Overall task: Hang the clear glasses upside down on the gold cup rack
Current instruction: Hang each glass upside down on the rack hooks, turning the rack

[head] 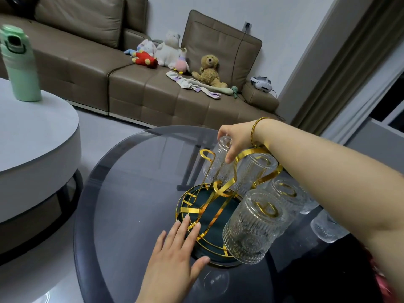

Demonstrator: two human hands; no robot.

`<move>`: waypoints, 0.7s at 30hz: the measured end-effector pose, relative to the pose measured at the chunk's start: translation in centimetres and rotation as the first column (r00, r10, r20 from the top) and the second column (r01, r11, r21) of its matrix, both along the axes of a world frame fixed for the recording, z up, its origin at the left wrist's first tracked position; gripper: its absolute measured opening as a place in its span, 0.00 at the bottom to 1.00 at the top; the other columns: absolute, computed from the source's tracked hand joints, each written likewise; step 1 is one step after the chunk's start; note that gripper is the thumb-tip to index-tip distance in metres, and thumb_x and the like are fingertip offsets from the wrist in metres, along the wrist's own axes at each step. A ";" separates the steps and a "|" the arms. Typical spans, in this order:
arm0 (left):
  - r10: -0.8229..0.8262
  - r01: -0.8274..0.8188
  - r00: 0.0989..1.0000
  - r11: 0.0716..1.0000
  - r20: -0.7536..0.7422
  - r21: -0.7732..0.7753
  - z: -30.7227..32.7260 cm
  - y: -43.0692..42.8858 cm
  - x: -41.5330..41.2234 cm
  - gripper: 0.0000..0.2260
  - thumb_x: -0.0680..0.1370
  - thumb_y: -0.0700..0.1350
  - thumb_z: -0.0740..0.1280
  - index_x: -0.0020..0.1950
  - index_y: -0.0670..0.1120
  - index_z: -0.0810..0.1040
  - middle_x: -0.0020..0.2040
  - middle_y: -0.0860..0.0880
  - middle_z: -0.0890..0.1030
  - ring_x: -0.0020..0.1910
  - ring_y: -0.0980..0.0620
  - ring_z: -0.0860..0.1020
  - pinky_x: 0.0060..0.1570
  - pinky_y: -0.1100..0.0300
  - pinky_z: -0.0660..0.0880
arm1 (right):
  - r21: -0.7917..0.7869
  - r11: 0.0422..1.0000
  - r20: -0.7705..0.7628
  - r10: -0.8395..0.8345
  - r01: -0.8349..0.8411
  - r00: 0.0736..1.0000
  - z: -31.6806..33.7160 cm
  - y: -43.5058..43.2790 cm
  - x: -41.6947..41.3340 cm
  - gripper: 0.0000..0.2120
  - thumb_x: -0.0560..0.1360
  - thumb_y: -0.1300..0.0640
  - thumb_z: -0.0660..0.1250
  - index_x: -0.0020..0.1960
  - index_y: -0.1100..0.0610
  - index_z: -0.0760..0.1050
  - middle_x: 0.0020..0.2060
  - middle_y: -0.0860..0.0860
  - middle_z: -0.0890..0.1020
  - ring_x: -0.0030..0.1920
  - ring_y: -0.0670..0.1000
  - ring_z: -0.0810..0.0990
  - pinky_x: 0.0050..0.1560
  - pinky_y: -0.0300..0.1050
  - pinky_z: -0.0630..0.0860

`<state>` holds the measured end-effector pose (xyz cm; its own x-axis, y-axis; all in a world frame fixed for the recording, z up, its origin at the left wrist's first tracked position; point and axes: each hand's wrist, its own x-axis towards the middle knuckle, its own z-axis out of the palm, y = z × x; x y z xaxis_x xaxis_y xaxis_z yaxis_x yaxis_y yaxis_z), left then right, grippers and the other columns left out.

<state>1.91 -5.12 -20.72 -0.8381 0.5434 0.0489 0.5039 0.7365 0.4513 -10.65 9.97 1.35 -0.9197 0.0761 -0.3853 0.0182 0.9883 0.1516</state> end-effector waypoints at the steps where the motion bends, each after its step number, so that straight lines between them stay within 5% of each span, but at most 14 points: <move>1: 0.002 -0.002 1.000 1.000 -0.004 0.000 0.0 0.0 0.0 0.27 0.76 0.64 0.47 0.58 0.61 0.26 0.64 0.56 0.27 0.67 0.58 0.33 0.71 0.54 0.38 | 0.001 1.000 -0.003 0.003 -0.003 1.000 -0.1 0.0 0.0 0.36 0.65 0.52 0.72 0.66 0.55 0.57 0.65 0.55 0.69 0.62 0.56 0.69 0.50 0.45 0.66; 12: 0.031 -0.030 0.999 0.999 -0.037 0.029 0.2 -0.1 0.3 0.27 0.76 0.64 0.47 0.61 0.60 0.29 0.65 0.56 0.30 0.73 0.54 0.38 0.71 0.54 0.39 | -0.065 0.998 -0.031 0.008 -0.010 0.999 -0.1 0.3 0.4 0.38 0.64 0.50 0.72 0.67 0.55 0.56 0.68 0.55 0.65 0.64 0.56 0.67 0.60 0.50 0.69; 18: 0.064 -0.059 0.994 0.997 -0.084 0.052 0.3 -0.2 0.3 0.29 0.76 0.64 0.48 0.71 0.57 0.38 0.67 0.56 0.32 0.73 0.53 0.40 0.72 0.55 0.41 | -0.184 0.983 -0.191 -0.009 -0.027 0.981 1.5 2.0 1.8 0.30 0.67 0.47 0.69 0.64 0.55 0.63 0.64 0.54 0.71 0.60 0.53 0.70 0.57 0.45 0.68; 21: 0.068 -0.061 0.988 0.997 -0.139 0.053 0.7 -0.2 0.9 0.31 0.72 0.67 0.36 0.72 0.55 0.44 0.74 0.53 0.42 0.74 0.51 0.45 0.72 0.54 0.45 | -0.228 0.970 -0.357 -0.008 -0.079 0.934 2.5 3.7 3.6 0.23 0.68 0.49 0.68 0.60 0.56 0.69 0.60 0.55 0.74 0.54 0.50 0.71 0.52 0.42 0.67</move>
